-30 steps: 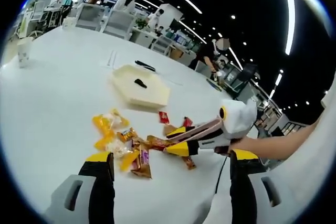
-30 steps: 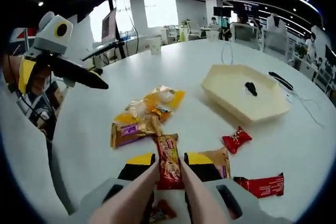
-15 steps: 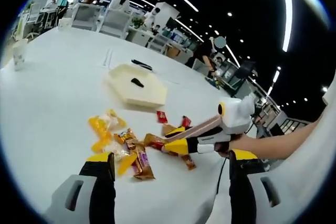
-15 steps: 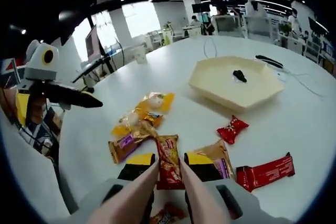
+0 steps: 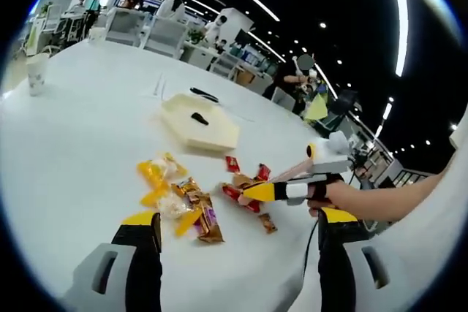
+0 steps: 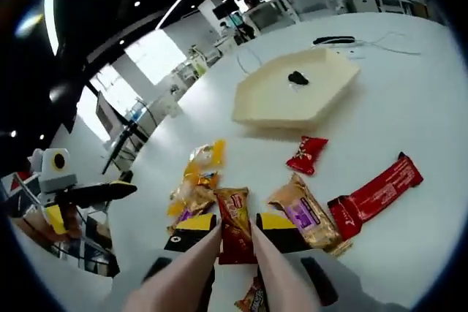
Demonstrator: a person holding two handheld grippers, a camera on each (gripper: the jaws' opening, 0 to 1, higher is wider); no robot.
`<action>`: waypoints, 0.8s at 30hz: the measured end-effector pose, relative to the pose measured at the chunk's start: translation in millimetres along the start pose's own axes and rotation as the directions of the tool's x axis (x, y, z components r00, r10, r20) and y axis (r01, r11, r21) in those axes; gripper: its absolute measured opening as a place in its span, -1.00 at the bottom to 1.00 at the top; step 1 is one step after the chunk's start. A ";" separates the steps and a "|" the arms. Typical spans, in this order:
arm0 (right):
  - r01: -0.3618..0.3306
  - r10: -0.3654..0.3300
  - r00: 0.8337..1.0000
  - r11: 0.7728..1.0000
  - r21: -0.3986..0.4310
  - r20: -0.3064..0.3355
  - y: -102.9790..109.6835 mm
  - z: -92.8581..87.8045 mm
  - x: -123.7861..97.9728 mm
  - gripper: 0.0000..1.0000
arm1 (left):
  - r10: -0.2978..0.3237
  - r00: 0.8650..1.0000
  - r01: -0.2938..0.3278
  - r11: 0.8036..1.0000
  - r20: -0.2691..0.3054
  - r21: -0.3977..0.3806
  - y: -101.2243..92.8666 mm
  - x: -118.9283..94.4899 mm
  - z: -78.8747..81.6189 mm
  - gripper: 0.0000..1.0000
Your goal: Place the target food into the container with the food tongs after gripping and lifting it, then release it inside without dropping or visibly crushing the food.
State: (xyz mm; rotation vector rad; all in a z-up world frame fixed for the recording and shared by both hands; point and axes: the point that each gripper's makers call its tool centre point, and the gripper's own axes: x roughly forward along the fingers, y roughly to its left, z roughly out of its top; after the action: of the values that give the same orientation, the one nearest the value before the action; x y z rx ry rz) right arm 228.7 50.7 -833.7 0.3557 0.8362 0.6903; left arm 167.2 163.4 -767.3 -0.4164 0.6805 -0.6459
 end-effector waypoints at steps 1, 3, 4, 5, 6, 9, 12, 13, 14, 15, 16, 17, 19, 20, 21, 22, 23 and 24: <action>-0.007 0.007 1.000 1.000 0.016 0.014 3.1 2.2 -2.2 -0.59 | 0.006 1.000 -0.006 1.000 0.001 -0.009 2.1 -1.2 -1.4 0.76; -0.025 0.023 0.999 0.998 0.059 0.038 7.7 5.9 -4.9 -0.59 | 0.008 1.000 -0.008 1.000 -0.001 -0.018 3.1 -2.6 -2.9 0.75; -0.024 0.021 0.999 0.997 0.069 0.049 7.9 7.1 -6.4 -0.59 | 0.008 1.000 -0.008 1.000 -0.001 -0.018 3.1 -2.9 -3.1 0.75; -0.023 0.019 0.998 0.997 0.072 0.054 7.7 8.0 -7.0 -0.59 | 0.007 1.000 -0.007 1.000 0.001 -0.012 2.6 -3.2 -3.3 0.75; -0.023 0.019 0.998 0.997 0.073 0.055 8.1 7.9 -8.0 -0.59 | 0.007 1.000 -0.007 1.000 -0.001 -0.010 2.5 -3.1 -3.4 0.76; -0.022 0.016 0.998 0.997 0.079 0.069 7.9 9.7 -11.3 -0.59 | 0.003 1.000 -0.003 1.000 0.003 -0.011 2.0 -2.9 -2.0 0.76; -0.024 0.017 0.996 0.996 0.081 0.084 7.3 15.0 -15.8 -0.59 | 0.001 1.000 -0.001 1.000 0.019 -0.015 2.4 -2.5 1.6 0.77; -0.020 0.013 0.996 0.997 0.078 0.084 6.3 16.2 -16.0 -0.59 | 0.001 1.000 -0.001 1.000 0.021 -0.016 2.5 -2.3 1.7 0.77; -0.015 0.009 0.997 0.997 0.072 0.073 5.3 14.9 -15.9 -0.59 | 0.001 1.000 0.000 1.000 0.020 -0.017 2.4 -2.0 1.6 0.77; -0.001 -0.002 0.998 0.999 0.053 0.061 3.3 14.0 -16.8 -0.59 | -0.002 1.000 0.002 1.000 0.016 -0.016 1.0 -1.3 1.0 0.78; 0.000 -0.003 0.998 0.999 0.051 0.062 3.3 14.4 -17.6 -0.59 | -0.006 1.000 0.006 1.000 0.013 -0.012 0.1 -0.8 0.2 0.79; -0.005 0.002 0.998 0.998 0.055 0.062 3.2 15.4 -19.9 -0.59 | -0.015 1.000 0.015 1.000 0.001 -0.003 -3.3 -0.4 -1.4 0.79; -0.005 0.001 0.998 0.998 0.055 0.070 3.5 18.0 -23.1 -0.59 | -0.020 1.000 0.020 1.000 -0.012 0.009 -4.6 -1.7 -4.1 0.82; -0.007 0.003 0.997 0.999 0.050 0.073 3.9 20.1 -25.1 -0.59 | -0.018 1.000 0.018 1.000 -0.013 0.016 -4.4 -3.5 -5.3 0.83; -0.002 -0.001 0.997 0.999 0.038 0.077 3.3 22.7 -26.7 -0.59 | -0.016 1.000 0.016 1.000 -0.014 0.017 -3.2 -5.7 -6.5 0.83; 0.002 -0.004 0.997 1.000 0.028 0.078 2.9 23.7 -27.8 -0.59 | -0.013 1.000 0.013 1.000 -0.012 0.016 -1.9 -7.2 -6.8 0.83; 0.011 -0.011 0.997 1.000 0.005 0.080 0.8 25.5 -28.5 -0.59 | -0.006 1.000 0.006 1.000 -0.006 0.010 0.4 -8.7 -6.7 0.84; 0.016 -0.015 0.997 1.000 -0.006 0.077 0.2 25.9 -29.0 -0.59 | -0.002 1.000 0.002 1.000 -0.001 0.003 2.3 -9.6 -6.5 0.84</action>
State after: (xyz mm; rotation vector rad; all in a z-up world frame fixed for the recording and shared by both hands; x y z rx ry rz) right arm 235.0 30.4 -801.1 0.3673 0.7628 0.6610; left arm 157.8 170.6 -768.9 -0.4139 0.6803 -0.6491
